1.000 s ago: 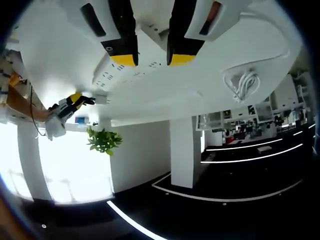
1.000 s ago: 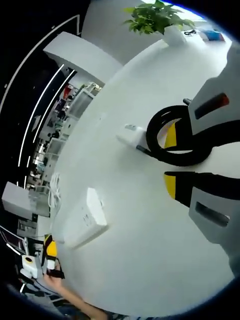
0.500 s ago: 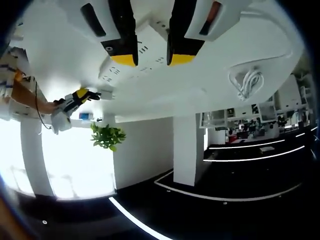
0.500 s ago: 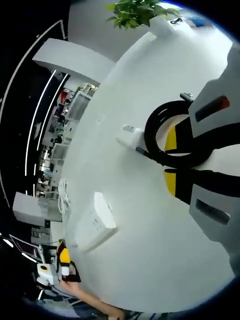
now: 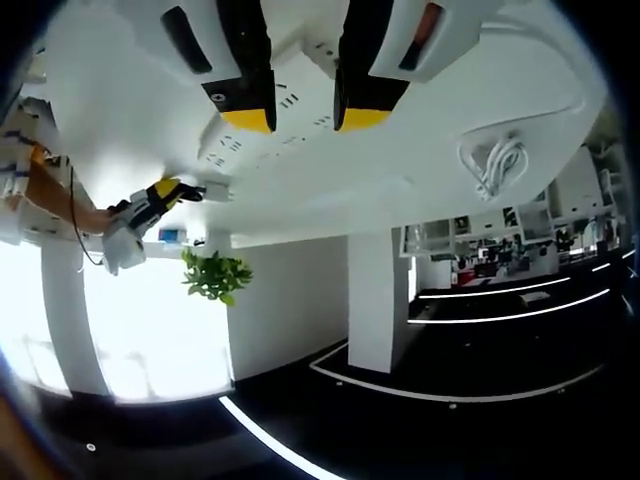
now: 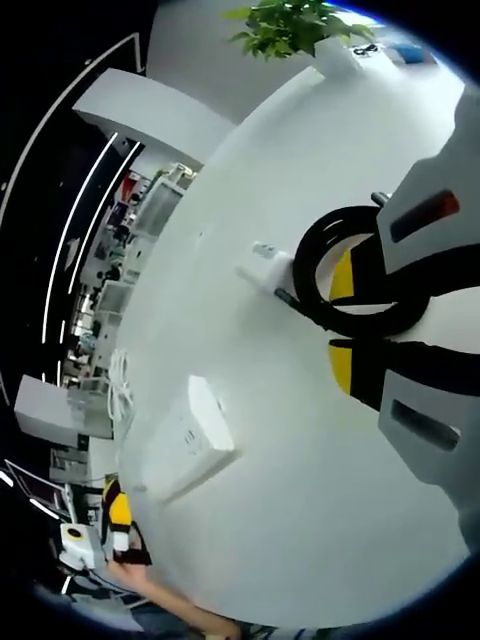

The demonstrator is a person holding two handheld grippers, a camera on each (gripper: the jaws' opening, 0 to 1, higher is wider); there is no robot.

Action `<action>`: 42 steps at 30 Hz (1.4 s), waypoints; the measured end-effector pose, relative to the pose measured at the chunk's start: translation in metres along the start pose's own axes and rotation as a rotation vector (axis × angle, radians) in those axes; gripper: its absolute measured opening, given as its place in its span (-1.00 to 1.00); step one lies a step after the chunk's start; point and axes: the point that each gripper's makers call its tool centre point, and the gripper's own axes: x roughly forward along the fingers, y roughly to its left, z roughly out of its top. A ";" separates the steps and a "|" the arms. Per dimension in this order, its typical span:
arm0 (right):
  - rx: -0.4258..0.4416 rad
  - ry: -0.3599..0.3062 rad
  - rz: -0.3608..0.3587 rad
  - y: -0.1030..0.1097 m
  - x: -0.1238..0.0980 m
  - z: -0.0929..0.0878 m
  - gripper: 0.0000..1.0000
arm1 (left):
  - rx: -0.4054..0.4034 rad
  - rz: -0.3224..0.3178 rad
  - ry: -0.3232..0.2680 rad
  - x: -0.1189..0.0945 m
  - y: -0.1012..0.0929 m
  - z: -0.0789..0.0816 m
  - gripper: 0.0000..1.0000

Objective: Straighten the power strip on the desk, plug the charger into it

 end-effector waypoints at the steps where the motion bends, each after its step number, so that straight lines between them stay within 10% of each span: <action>1: 0.011 -0.001 0.003 0.000 -0.001 0.001 -0.74 | 0.003 -0.001 0.001 0.000 -0.001 0.000 -0.54; 32: -0.032 0.064 0.030 0.006 0.001 0.000 -0.75 | 0.031 0.054 -0.031 -0.004 0.007 0.016 -0.51; 42: 0.080 0.054 0.027 0.003 0.007 0.004 -0.81 | 0.022 0.043 -0.033 -0.003 0.003 0.020 -0.51</action>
